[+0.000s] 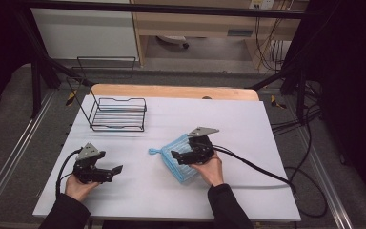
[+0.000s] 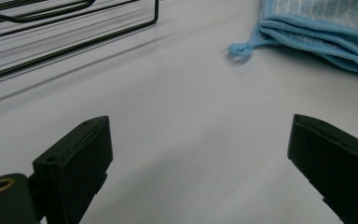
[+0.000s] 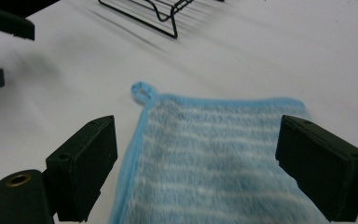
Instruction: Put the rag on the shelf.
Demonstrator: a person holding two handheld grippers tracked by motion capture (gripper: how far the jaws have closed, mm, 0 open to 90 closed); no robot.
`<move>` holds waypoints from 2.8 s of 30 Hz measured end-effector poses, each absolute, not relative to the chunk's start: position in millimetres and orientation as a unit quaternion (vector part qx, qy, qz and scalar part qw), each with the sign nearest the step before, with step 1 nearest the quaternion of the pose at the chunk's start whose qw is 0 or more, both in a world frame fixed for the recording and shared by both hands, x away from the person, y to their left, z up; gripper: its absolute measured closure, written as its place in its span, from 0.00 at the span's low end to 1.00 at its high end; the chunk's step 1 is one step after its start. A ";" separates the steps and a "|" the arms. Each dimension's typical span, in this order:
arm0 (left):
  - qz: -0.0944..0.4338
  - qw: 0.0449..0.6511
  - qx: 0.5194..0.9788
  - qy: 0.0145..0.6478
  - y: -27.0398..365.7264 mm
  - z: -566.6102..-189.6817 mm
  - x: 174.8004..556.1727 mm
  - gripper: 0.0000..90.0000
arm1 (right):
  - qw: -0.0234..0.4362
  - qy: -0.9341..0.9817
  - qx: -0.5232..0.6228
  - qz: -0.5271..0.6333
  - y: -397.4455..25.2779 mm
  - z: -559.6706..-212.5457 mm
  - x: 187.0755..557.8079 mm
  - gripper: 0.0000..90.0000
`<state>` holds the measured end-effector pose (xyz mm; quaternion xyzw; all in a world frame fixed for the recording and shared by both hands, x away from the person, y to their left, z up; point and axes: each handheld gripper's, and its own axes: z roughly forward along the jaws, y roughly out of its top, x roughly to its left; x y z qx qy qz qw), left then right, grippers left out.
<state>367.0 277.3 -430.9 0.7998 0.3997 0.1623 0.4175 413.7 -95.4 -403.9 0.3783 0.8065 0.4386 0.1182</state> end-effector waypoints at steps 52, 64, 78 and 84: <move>0.161 0.410 0.802 0.403 280.0 -432.8 370.1 0.08 | 0.102 0.857 0.318 0.393 -93.0 -439.6 357.3 0.91; 0.163 0.408 0.802 0.405 280.0 -432.8 370.3 0.08 | 0.060 0.828 0.358 0.427 -67.4 -432.4 351.9 0.91; 0.164 0.410 0.799 0.407 282.7 -431.7 370.3 0.08 | 0.039 0.810 0.381 0.444 -6.4 -438.6 349.3 0.90; 0.163 0.411 0.798 0.409 283.3 -431.9 370.6 0.08 | 0.039 0.806 0.388 0.446 8.2 -445.9 349.1 0.88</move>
